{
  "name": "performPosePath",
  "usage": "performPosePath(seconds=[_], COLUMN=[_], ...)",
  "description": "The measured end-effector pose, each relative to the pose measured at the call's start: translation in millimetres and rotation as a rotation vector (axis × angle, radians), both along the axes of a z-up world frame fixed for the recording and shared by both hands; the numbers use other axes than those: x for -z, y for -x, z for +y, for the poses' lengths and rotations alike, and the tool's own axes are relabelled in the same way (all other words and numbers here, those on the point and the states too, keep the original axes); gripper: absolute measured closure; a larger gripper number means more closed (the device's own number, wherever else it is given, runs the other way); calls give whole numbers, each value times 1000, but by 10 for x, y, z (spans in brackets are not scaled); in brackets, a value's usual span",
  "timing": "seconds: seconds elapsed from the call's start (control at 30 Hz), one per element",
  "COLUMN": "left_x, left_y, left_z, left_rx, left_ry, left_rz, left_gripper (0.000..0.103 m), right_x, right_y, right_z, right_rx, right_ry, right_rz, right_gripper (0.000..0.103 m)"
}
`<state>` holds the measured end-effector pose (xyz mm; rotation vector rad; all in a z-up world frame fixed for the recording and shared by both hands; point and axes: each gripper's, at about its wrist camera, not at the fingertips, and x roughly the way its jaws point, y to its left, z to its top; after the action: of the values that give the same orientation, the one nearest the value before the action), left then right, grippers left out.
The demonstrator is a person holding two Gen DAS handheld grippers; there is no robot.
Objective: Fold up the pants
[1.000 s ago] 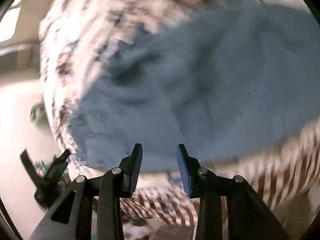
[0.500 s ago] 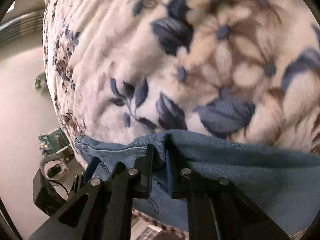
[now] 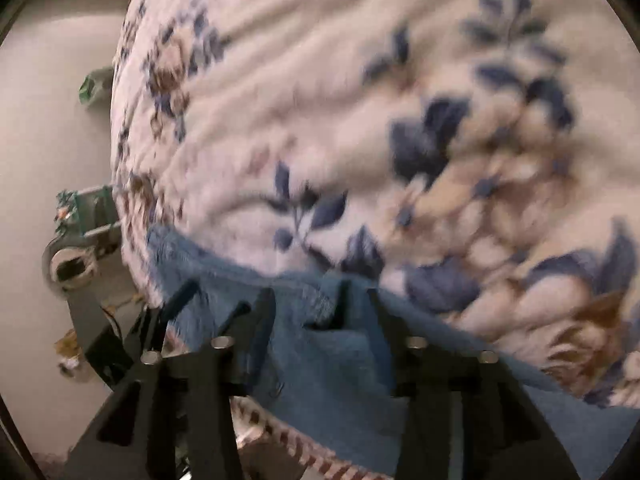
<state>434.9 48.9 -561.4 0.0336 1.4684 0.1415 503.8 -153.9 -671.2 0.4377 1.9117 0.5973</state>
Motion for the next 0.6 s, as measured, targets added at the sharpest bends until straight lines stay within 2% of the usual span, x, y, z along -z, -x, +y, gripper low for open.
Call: performPosePath(seconds=[0.13, 0.2, 0.23, 0.3, 0.37, 0.43, 0.47, 0.5, 0.53, 0.57, 0.6], left_x=[21, 13, 10, 18, 41, 74, 81, 100, 141, 151, 158], left_y=[-1, 48, 62, 87, 112, 128, 139, 150, 161, 179, 183], left_z=[45, 57, 65, 59, 53, 49, 44, 42, 49, 62, 72], left_rx=[-7, -11, -14, -12, -9, -5, -5, -5, -3, -2, -4], left_ry=[-19, -16, -15, -19, -27, -33, -31, -31, -28, -18, -17], left_rz=[-5, -6, -9, -12, -15, -17, -21, -17, -12, -21, -23], left_gripper=[23, 23, 23, 23, 23, 23, 23, 22, 19, 18, 18], right_x=[310, 309, 323, 487, 666, 615, 526, 433, 376, 278, 149], right_y=[220, 294, 302, 293, 327, 347, 354, 346, 319, 282, 239], right_z=[174, 213, 242, 289, 328, 341, 314, 216, 96, -54, -244], right_rx=[-68, -72, -76, -59, -28, -35, -47, -26, 45, 106, 154], right_ry=[-70, -172, -192, -160, -153, -162, -151, -134, -158, -167, -119], right_rz=[113, 113, 109, 99, 142, 115, 77, 57, 69, 43, -18], right_gripper=[56, 59, 59, 58, 57, 60, 82, 92, 95, 96, 101])
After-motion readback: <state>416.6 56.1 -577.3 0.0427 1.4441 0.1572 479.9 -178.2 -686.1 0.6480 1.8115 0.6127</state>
